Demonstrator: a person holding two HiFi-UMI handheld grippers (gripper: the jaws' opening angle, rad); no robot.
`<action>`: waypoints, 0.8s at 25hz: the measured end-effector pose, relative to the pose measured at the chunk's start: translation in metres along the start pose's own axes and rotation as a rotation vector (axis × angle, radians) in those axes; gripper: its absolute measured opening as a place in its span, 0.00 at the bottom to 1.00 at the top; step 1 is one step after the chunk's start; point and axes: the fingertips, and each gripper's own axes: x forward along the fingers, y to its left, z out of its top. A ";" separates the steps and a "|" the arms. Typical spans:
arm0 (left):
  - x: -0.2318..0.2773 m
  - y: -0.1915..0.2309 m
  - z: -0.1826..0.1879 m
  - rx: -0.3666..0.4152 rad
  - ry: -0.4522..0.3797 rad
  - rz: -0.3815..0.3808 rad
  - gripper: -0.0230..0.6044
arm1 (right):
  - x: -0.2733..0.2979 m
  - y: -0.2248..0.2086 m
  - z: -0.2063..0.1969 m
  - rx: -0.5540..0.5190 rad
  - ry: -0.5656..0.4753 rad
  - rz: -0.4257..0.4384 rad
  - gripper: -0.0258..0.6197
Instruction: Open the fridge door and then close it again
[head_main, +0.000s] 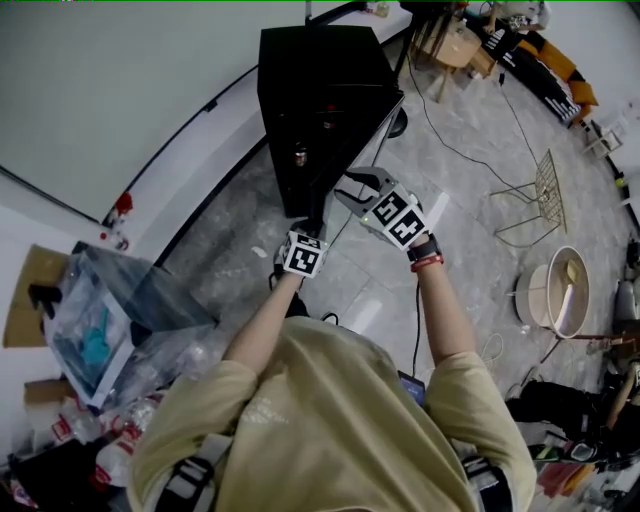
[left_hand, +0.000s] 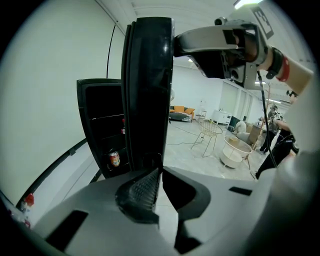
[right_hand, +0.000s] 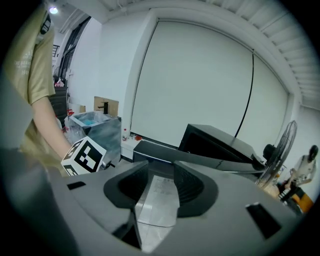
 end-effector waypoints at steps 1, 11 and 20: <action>0.000 -0.003 -0.001 -0.003 0.002 -0.001 0.10 | -0.004 0.000 -0.003 0.020 -0.006 -0.005 0.31; 0.000 -0.037 -0.002 -0.013 -0.007 -0.035 0.09 | -0.058 -0.010 -0.036 0.208 -0.066 -0.128 0.31; 0.006 -0.070 -0.001 -0.031 -0.008 -0.066 0.08 | -0.089 -0.011 -0.059 0.318 -0.110 -0.230 0.30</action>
